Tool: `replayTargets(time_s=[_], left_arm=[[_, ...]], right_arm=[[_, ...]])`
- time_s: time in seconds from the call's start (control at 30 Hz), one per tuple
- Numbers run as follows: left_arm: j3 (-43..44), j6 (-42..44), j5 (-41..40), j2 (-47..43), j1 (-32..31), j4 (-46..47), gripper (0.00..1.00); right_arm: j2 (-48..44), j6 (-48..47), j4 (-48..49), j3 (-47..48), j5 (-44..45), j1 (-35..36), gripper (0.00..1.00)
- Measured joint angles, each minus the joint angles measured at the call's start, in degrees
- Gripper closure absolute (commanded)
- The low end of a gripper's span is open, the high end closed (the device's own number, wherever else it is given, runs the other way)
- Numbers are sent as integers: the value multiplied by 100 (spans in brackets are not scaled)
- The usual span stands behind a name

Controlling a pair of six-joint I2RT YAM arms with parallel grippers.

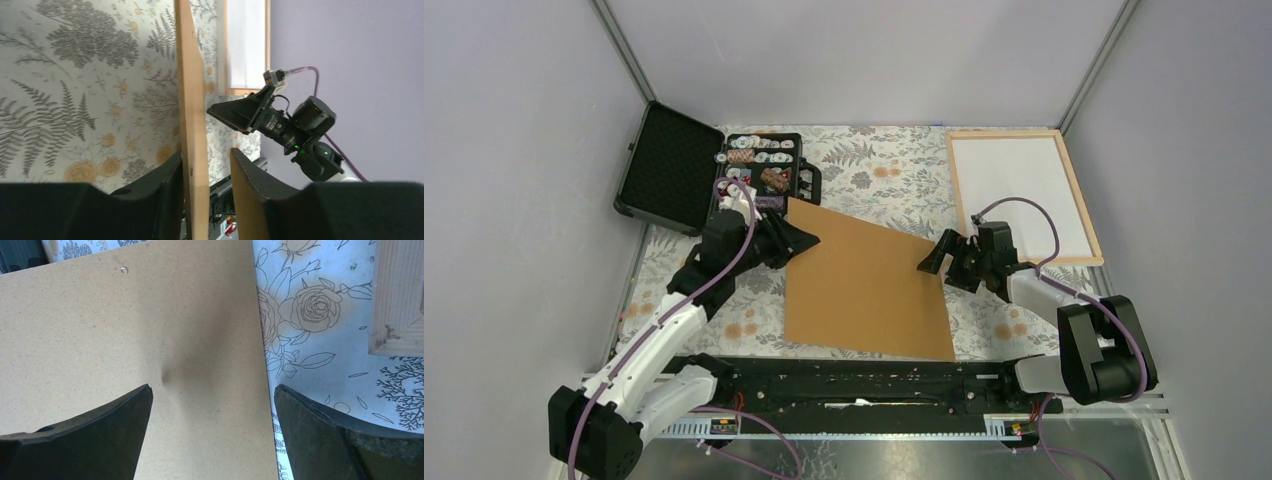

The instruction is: Put the photo into the frame

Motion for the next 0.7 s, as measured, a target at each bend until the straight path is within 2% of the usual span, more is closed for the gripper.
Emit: replayTargets(time_s=[0.2,0.3,0.43,0.57,0.6,0.7], left_arm=[[-7,315,-271,-157,0,-385,100],[0,481,-385,-155,0,-540,100],[240,745,-560,-144,-7,-925,100],[758,1126,-699,-157,-13,-1351,100],[898,1222,-741,-168,-13,-1451,100],[1357,1517,-870,-210,-15,-1766,100]], right_arm=[[-37,-37,-208,52,57,61,1],[-39,-271,-813,319,339,146,0],[-142,-763,-2092,1132,1408,184,0],[-188,-1051,-2557,1958,2337,181,0],[-120,-1088,-2612,2166,2498,181,2],[413,-1167,-2745,2837,2802,181,21]])
